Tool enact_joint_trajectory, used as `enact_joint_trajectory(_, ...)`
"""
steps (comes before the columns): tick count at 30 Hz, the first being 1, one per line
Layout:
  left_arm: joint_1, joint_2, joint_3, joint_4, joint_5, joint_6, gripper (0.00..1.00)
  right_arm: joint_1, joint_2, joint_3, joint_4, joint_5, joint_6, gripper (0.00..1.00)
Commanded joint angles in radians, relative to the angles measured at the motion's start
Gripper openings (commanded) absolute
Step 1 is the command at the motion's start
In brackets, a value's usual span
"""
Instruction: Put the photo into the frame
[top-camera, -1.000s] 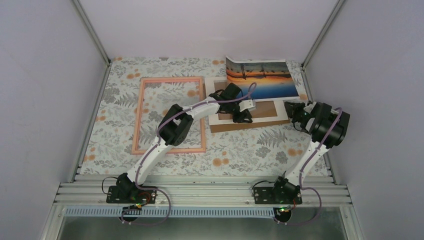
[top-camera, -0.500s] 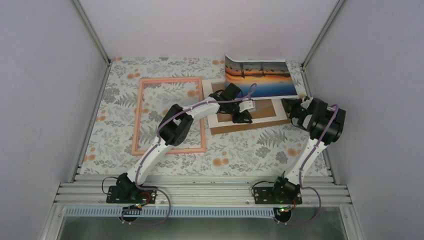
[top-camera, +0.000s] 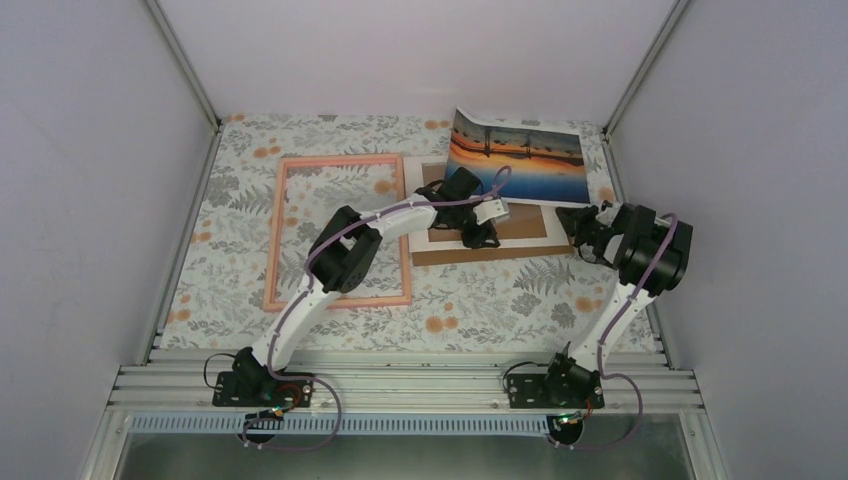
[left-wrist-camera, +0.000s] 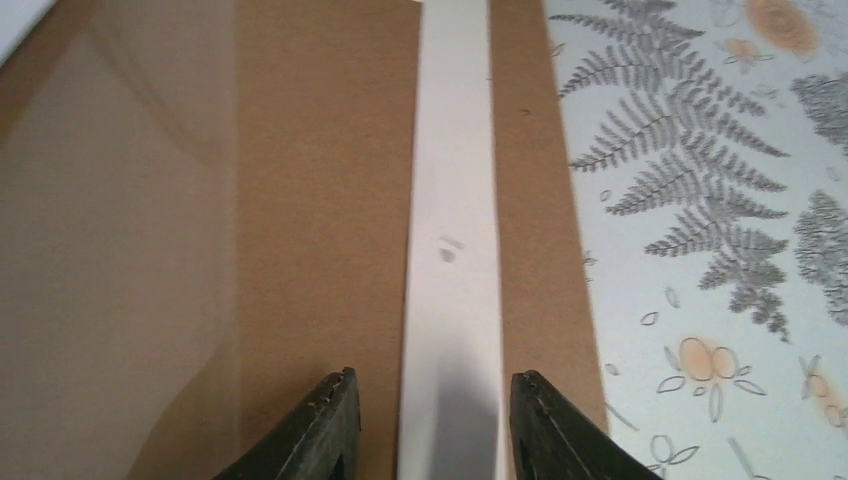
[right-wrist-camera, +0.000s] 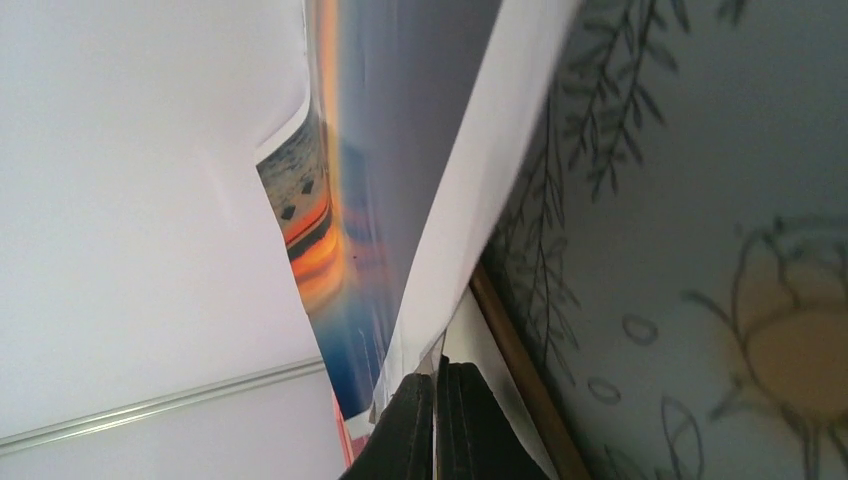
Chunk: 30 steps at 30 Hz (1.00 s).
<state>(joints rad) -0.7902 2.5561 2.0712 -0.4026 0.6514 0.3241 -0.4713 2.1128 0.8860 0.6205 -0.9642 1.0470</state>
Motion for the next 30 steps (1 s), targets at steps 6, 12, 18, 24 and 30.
enact_joint_trajectory(6, -0.035, -0.120, -0.076, 0.109, -0.333, 0.044, 0.52, 0.008, -0.056, -0.063, -0.044, -0.044, -0.033, 0.04)
enact_joint_trajectory(12, -0.077, -0.120, -0.090, 0.224, -0.530, 0.136, 0.59, 0.008, -0.082, -0.078, -0.047, -0.047, -0.020, 0.04)
enact_joint_trajectory(18, -0.136, -0.082, -0.081, 0.322, -0.684, 0.266, 0.62, 0.008, -0.110, -0.093, -0.057, -0.047, -0.015, 0.04)
enact_joint_trajectory(24, -0.180, -0.026, -0.043, 0.375, -0.776, 0.369, 0.62, 0.010, -0.135, -0.106, -0.059, -0.049, -0.001, 0.04)
enact_joint_trajectory(30, -0.209, 0.050, 0.018, 0.383, -0.859, 0.450, 0.62, 0.015, -0.170, -0.132, -0.064, -0.047, 0.011, 0.04)
